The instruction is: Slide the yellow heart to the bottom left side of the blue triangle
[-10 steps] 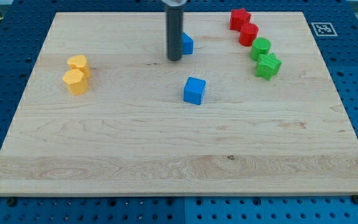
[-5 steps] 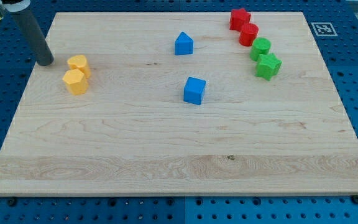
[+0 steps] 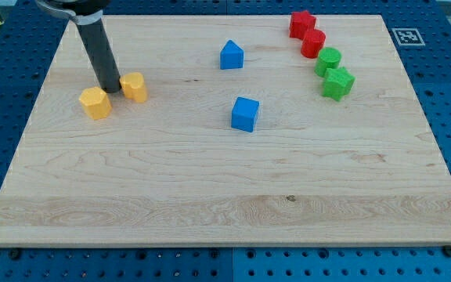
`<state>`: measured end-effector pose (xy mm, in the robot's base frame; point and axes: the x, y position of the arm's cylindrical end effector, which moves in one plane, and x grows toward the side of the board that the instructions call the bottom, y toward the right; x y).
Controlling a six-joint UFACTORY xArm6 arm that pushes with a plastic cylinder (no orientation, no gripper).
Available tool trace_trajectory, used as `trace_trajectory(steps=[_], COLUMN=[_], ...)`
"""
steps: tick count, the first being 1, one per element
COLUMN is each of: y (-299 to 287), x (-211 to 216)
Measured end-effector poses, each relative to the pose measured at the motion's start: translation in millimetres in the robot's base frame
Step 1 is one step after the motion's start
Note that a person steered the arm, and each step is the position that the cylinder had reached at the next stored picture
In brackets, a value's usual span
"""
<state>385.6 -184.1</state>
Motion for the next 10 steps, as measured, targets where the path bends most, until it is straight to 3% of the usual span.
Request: trace_trajectory(steps=[1,10], y=[8.5,41.7], x=[23.4,-35.3])
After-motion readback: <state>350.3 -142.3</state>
